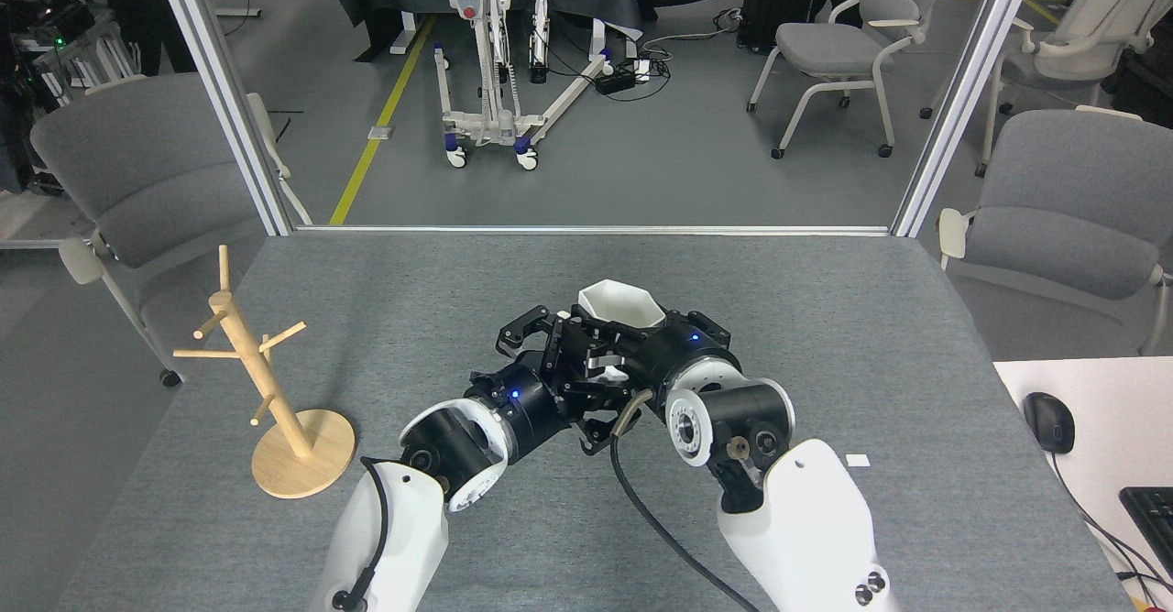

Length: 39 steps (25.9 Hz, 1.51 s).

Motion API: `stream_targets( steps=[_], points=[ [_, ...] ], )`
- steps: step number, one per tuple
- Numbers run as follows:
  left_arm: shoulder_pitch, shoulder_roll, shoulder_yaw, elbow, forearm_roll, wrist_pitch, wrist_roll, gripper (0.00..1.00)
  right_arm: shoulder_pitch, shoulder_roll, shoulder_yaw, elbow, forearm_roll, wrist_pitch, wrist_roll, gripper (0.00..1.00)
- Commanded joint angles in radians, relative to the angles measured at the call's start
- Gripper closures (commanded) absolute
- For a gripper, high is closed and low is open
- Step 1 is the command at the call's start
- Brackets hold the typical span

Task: Hang cup on storage rack
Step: 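Grasp the white cup with the left gripper beside the right gripper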

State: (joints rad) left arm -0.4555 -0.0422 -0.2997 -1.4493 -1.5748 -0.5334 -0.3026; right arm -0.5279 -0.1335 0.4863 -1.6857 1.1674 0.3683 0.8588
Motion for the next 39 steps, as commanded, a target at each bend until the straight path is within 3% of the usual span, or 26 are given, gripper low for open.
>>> stream_targets(
  steps=[1,3,5,6,18,19,25,28,39],
  points=[
    [0.008,0.001,-0.001,0.003,-0.001,-0.008,-0.013,0.38,-0.003,0.000,0.000,0.000,0.000,0.003,-0.004,1.00],
    [0.008,0.001,0.001,0.003,-0.002,-0.023,-0.018,0.58,0.000,0.000,0.001,0.001,0.000,0.003,-0.004,1.00],
    [0.008,0.001,0.001,0.003,-0.002,-0.037,-0.027,0.89,-0.001,0.000,0.000,0.001,0.000,0.003,-0.004,1.00],
    [0.008,0.001,0.001,0.003,-0.002,-0.039,-0.036,1.00,-0.001,0.000,0.000,0.000,0.000,0.003,-0.004,1.00],
    [0.008,-0.001,0.004,0.012,-0.002,-0.039,-0.041,1.00,-0.001,0.008,0.000,0.001,-0.002,0.000,-0.006,1.00],
    [0.008,-0.001,0.004,0.012,-0.001,-0.039,-0.043,1.00,-0.001,0.009,0.000,0.003,-0.003,0.000,-0.011,0.95],
    [0.009,0.001,0.005,0.015,-0.001,-0.039,-0.044,1.00,-0.003,0.022,0.000,0.026,-0.002,0.000,-0.034,0.27],
    [0.009,0.001,0.005,0.024,-0.001,-0.039,-0.044,1.00,-0.003,0.022,-0.002,0.032,-0.002,0.001,-0.034,0.07],
    [0.018,0.001,0.007,0.026,0.001,-0.039,-0.044,1.00,0.000,0.020,-0.005,0.037,-0.009,-0.008,-0.034,0.01]
  ],
)
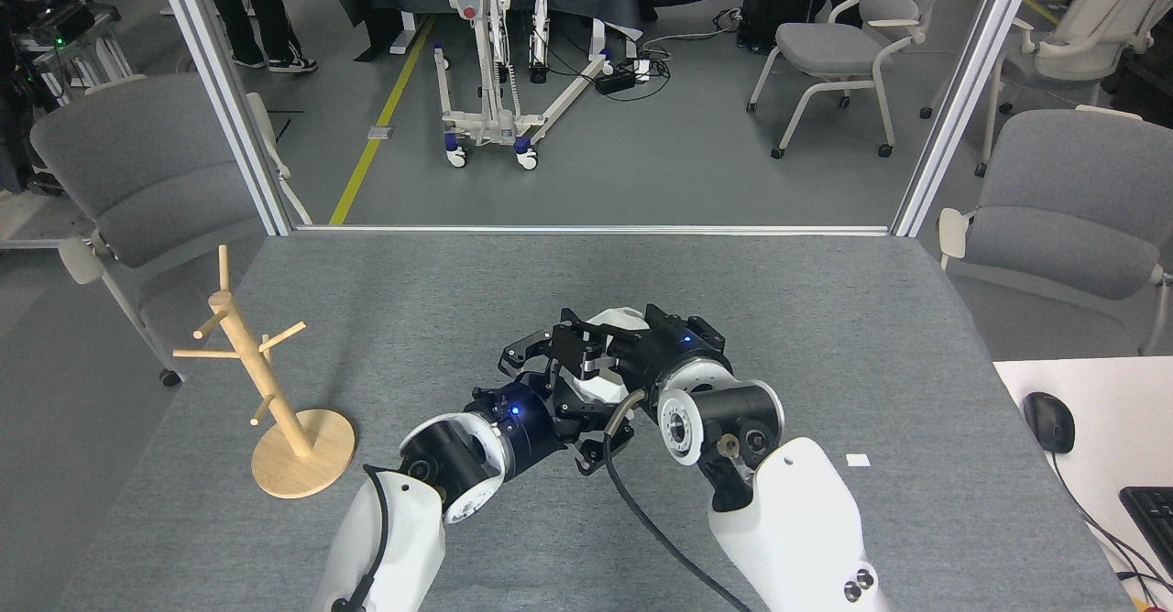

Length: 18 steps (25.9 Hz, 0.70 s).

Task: Hang cup on storage rack
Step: 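Grasp the white cup with the left gripper beside the right gripper, then release the cup from the right gripper and pull the left gripper back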

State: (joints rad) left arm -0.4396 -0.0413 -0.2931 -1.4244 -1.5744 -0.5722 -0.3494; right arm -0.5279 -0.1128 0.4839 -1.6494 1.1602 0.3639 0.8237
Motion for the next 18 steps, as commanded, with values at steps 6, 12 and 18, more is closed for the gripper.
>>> stream_targets(
  steps=[6,12,18],
  points=[
    [0.044,0.000,0.000,0.010,-0.001,-0.003,0.004,1.00,-0.003,0.004,-0.019,-0.001,-0.002,-0.003,-0.077,0.01],
    [0.111,0.008,0.005,-0.011,-0.003,-0.005,0.009,1.00,-0.006,0.012,-0.079,-0.001,-0.002,-0.039,-0.302,0.01],
    [0.297,0.123,0.074,-0.194,-0.003,-0.003,0.050,1.00,-0.001,0.013,-0.264,0.000,0.003,-0.134,-0.489,0.01]
  ],
)
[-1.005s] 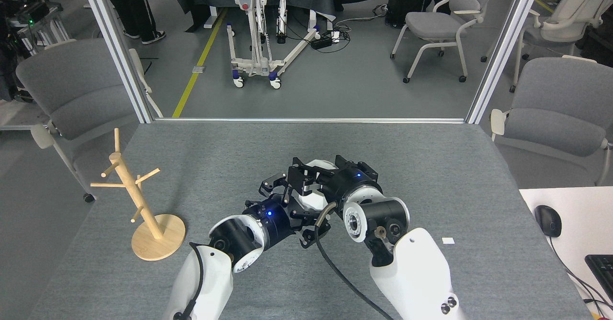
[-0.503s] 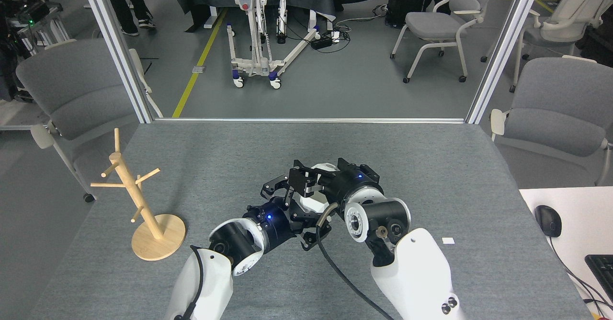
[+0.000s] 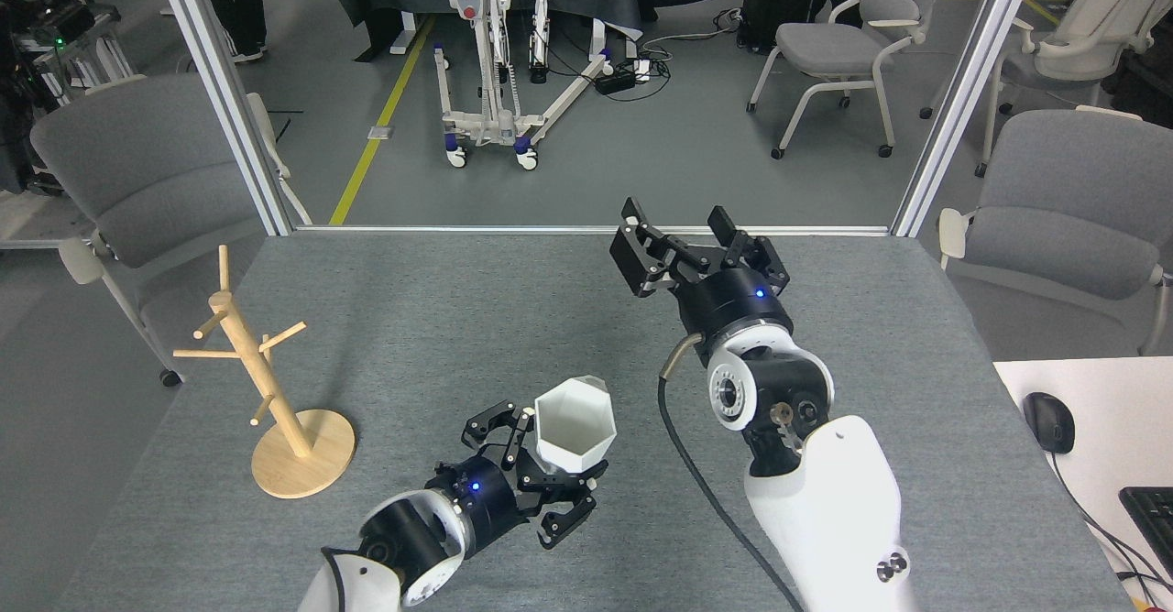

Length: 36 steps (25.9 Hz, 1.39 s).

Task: Hang cup on storage rack
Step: 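Release the cup from the right gripper and pull the left gripper back, then carry the cup with the left gripper beside the wooden stand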

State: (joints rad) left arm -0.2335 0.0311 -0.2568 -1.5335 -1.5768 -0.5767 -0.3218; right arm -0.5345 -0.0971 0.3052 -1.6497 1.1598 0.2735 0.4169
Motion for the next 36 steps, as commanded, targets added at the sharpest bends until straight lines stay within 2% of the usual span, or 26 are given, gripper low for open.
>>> stream_targets(
  steps=[1,6,9,12,16,19,22,24,29,32,36],
  points=[
    [0.131,0.073,0.059,-0.119,0.000,0.001,0.036,1.00,0.008,-0.012,-0.112,0.001,0.003,-0.057,-0.112,0.01],
    [0.306,0.182,0.162,-0.192,0.000,0.000,0.141,1.00,0.047,-0.049,-0.236,0.045,0.011,-0.108,-0.265,0.01],
    [0.396,0.239,0.245,-0.194,0.000,-0.003,0.225,1.00,0.087,-0.066,-0.293,0.090,0.063,-0.132,-0.308,0.01],
    [0.474,0.259,0.379,-0.188,0.000,-0.014,0.294,1.00,0.169,-0.066,-0.345,0.096,0.129,-0.177,-0.310,0.01],
    [0.514,0.259,0.567,-0.155,-0.008,-0.015,0.325,1.00,0.292,-0.067,-0.408,0.096,0.172,-0.254,-0.311,0.01],
    [0.493,0.259,0.657,-0.088,-0.009,-0.006,0.325,1.00,0.361,-0.067,-0.431,0.096,0.182,-0.269,-0.311,0.01],
    [0.431,0.262,0.705,-0.017,-0.014,0.006,0.323,1.00,0.413,-0.061,-0.433,0.093,0.254,-0.289,-0.311,0.01],
    [0.382,0.265,0.737,0.021,-0.029,0.018,0.316,1.00,0.436,-0.059,-0.434,0.091,0.281,-0.304,-0.313,0.01],
    [0.238,0.291,0.760,0.088,-0.088,0.112,0.307,1.00,0.452,-0.058,-0.439,0.096,0.282,-0.318,-0.317,0.01],
    [0.163,0.311,0.758,0.124,-0.094,0.132,0.256,1.00,0.452,-0.061,-0.463,0.096,0.281,-0.350,-0.329,0.01],
    [0.138,0.317,0.760,0.127,-0.092,0.127,0.250,1.00,0.452,-0.064,-0.465,0.107,0.281,-0.372,-0.380,0.01]
  ],
)
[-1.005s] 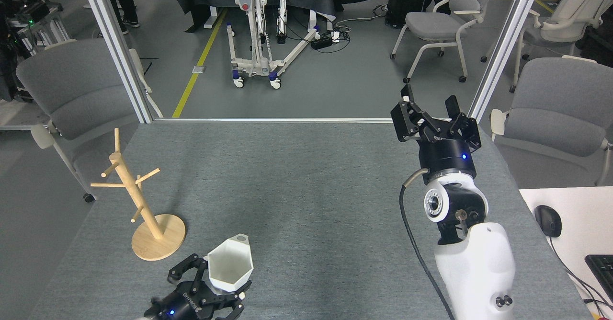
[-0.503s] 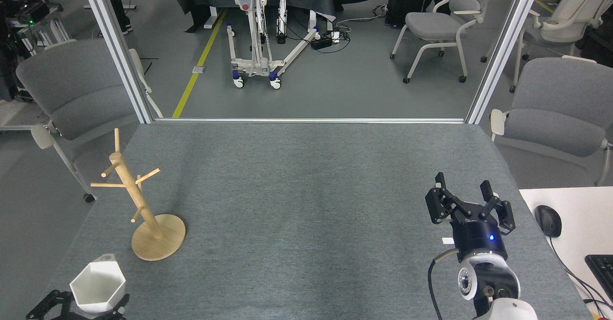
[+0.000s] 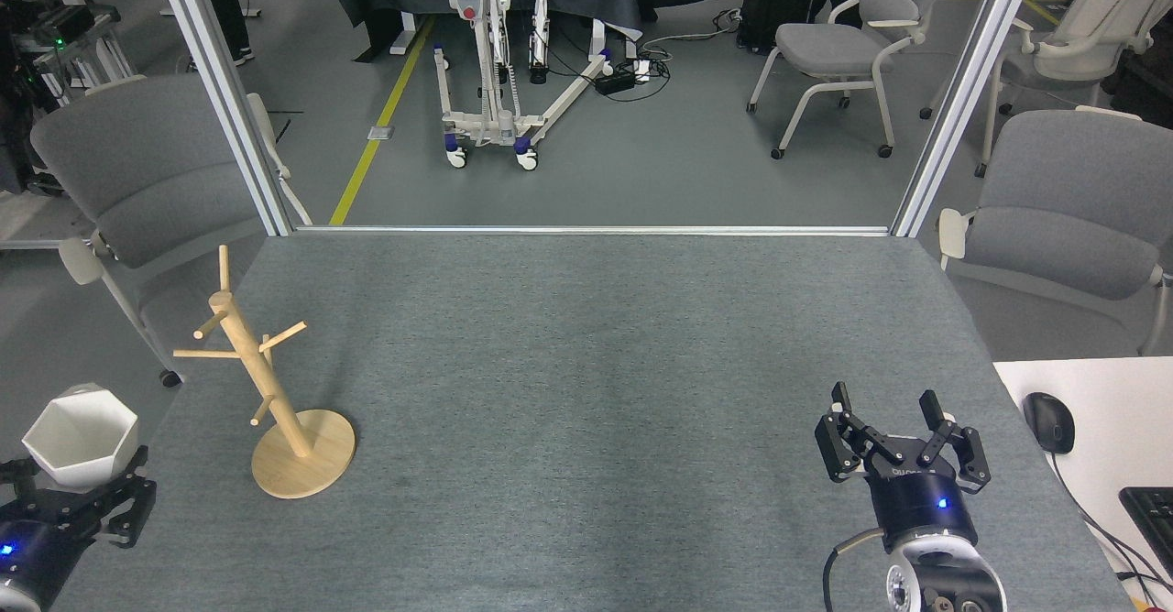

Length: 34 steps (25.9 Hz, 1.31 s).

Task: Hang cup on storage rack
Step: 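Carry the cup with the left gripper beside the wooden stand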

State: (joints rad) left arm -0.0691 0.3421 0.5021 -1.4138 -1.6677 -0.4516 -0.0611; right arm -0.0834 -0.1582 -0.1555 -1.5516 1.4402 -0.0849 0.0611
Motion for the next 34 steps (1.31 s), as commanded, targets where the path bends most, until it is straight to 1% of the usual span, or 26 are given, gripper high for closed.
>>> stream_targets(
  steps=[1,3,9,14,16,20,24,27,34],
  points=[
    [-0.029,0.006,0.001,0.003,0.000,-0.001,-0.011,1.00,0.001,-0.004,-0.002,0.016,0.000,-0.013,-0.024,0.01],
    [-0.031,0.006,0.001,-0.002,0.002,-0.013,-0.011,1.00,-0.001,-0.011,-0.002,0.031,-0.001,-0.013,-0.026,0.01],
    [-0.031,-0.009,-0.004,-0.042,0.008,-0.111,-0.017,1.00,-0.006,-0.011,-0.002,0.054,-0.001,-0.013,-0.027,0.01],
    [-0.063,-0.037,-0.010,-0.033,0.006,-0.113,-0.043,1.00,-0.009,-0.012,-0.002,0.062,-0.001,-0.013,-0.027,0.01],
    [-0.080,-0.037,-0.017,-0.028,0.006,-0.113,-0.062,1.00,-0.009,-0.014,-0.002,0.064,-0.003,-0.012,-0.027,0.01],
    [-0.092,-0.037,-0.025,-0.025,0.005,-0.113,-0.063,1.00,-0.012,-0.012,-0.001,0.073,-0.003,-0.012,-0.027,0.01],
    [-0.092,-0.037,-0.030,-0.028,0.005,-0.116,-0.065,1.00,-0.015,-0.012,0.001,0.088,-0.001,-0.013,-0.027,0.01],
    [-0.093,-0.034,-0.065,-0.030,0.002,-0.114,-0.065,1.00,-0.013,-0.012,0.001,0.088,-0.001,-0.013,-0.027,0.01],
    [-0.093,-0.034,-0.070,-0.039,0.000,-0.116,-0.065,1.00,-0.016,-0.012,0.001,0.088,-0.001,-0.013,-0.027,0.01]
  ],
)
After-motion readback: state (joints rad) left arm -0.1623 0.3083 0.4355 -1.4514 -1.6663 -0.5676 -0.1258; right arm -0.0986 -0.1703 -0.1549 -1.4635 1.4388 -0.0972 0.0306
